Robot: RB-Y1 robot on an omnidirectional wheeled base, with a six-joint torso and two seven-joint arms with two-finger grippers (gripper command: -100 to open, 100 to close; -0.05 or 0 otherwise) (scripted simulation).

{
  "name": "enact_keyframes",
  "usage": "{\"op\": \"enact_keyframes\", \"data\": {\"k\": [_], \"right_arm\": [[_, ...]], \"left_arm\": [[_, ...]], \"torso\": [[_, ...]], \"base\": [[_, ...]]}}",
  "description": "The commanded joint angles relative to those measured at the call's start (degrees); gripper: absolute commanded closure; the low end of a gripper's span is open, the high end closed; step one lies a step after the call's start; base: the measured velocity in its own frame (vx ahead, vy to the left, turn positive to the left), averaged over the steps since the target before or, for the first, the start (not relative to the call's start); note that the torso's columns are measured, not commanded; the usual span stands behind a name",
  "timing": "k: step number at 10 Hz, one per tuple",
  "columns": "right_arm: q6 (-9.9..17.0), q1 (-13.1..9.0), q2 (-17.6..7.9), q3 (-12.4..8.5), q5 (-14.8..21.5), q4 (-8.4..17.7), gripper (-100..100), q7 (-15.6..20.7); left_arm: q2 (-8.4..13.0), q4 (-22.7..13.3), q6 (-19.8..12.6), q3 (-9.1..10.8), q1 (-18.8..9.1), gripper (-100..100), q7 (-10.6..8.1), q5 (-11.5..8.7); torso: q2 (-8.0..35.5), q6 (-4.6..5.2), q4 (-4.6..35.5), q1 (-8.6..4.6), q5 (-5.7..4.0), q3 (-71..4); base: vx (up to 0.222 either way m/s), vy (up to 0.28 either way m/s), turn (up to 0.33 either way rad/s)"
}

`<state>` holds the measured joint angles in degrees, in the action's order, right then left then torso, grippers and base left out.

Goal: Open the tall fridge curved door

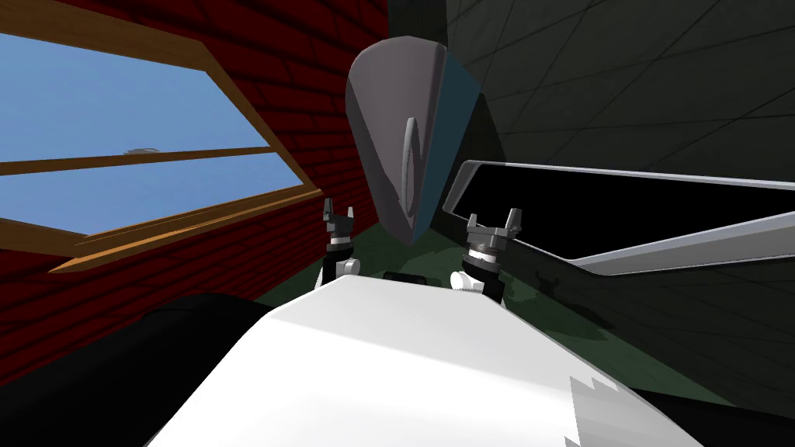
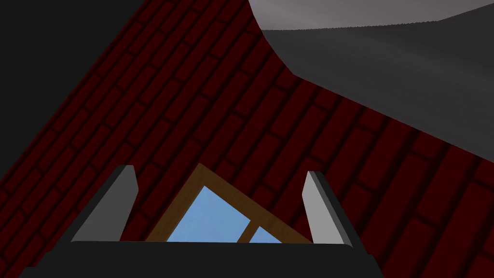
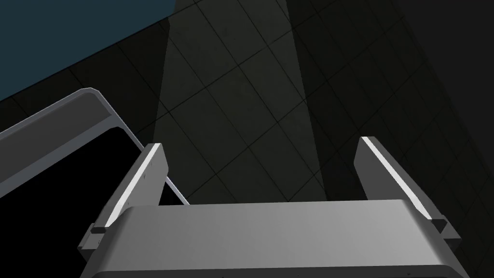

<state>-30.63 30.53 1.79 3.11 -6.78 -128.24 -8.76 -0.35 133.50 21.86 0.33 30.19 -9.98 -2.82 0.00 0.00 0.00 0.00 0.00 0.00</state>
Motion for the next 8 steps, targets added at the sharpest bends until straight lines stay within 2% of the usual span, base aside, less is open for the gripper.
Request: {"op": "enact_keyframes", "data": {"k": [1,8], "right_arm": [[0.00,0.00,0.00,0.00,0.00,0.00,0,0.00],[-0.01,0.00,0.00,0.00,0.00,-0.02,0,0.00]], "left_arm": [[0.00,0.00,0.00,0.00,0.00,0,0.00,0.00],[0.00,0.02,0.01,0.00,0.00,0,0.00,0.00]], "torso": [[2.32,0.00,2.35,0.00,0.00,-4.67],[31.16,0.00,31.14,0.00,0.00,-62.27]], "base": [[0.000,0.000,0.000],[0.000,0.000,0.000]]}}
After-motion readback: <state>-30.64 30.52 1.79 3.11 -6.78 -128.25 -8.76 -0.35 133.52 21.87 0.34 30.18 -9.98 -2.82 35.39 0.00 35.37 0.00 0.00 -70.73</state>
